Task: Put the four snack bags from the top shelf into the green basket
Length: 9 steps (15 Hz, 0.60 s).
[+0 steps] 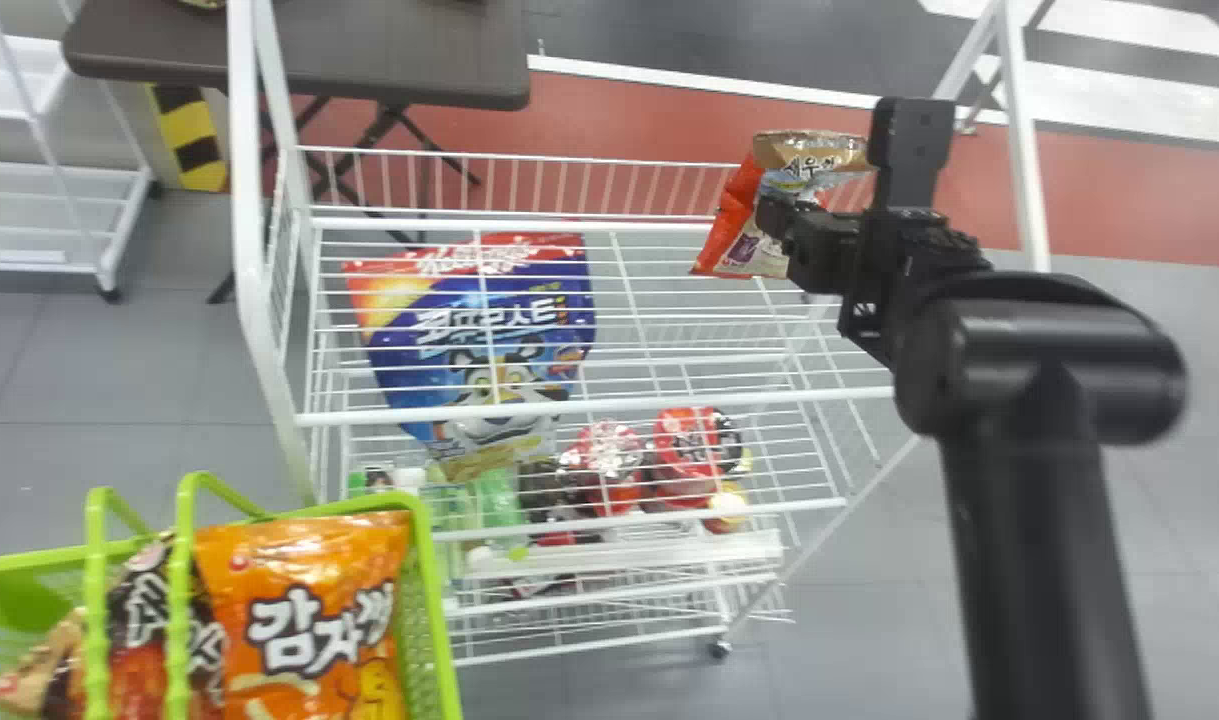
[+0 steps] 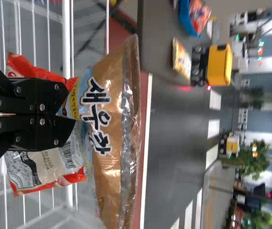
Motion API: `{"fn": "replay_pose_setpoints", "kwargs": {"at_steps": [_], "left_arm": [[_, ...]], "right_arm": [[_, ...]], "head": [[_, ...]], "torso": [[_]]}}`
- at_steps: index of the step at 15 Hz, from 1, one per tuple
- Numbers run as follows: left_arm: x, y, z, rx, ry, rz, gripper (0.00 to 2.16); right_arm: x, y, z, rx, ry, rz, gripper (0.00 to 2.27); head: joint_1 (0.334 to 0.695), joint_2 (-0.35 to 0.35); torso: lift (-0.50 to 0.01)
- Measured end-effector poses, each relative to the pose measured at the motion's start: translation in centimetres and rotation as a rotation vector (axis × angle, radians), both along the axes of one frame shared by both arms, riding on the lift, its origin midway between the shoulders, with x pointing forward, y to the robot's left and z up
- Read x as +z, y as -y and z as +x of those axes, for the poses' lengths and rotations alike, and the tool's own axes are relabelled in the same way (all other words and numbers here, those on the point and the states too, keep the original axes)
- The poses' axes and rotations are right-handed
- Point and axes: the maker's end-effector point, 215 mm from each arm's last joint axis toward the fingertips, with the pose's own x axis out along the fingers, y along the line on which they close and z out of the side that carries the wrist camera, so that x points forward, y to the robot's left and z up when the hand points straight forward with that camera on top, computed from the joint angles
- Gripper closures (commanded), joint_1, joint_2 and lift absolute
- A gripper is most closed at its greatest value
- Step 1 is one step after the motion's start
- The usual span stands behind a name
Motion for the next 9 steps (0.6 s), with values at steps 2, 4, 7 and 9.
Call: {"fn": "replay_pose_setpoints", "kwargs": {"at_steps": [2, 4, 7, 9], "left_arm": [[0.0, 0.0, 0.0, 0.001, -0.001, -0.002, 2.15], [-0.1, 0.0, 0.0, 0.002, -0.003, -0.002, 2.15], [-0.1, 0.0, 0.1, 0.003, -0.003, -0.002, 2.15], [-0.1, 0.0, 0.2, 0.002, 0.000, -0.003, 2.15]], "right_arm": [[1.3, -5.6, -4.5, 0.114, 0.020, 0.045, 2.25], [0.9, -10.9, -9.1, 0.233, -0.016, 0.124, 2.25], [-2.7, -18.6, -16.5, 0.413, -0.145, 0.254, 2.25], [-5.2, -23.2, -21.6, 0.530, -0.272, 0.337, 2.25]], "head": [[0.695, -0.061], [0.695, 0.005], [0.695, 0.154], [0.695, 0.240]], "torso": [[0.000], [0.000], [0.000], [0.000]]}}
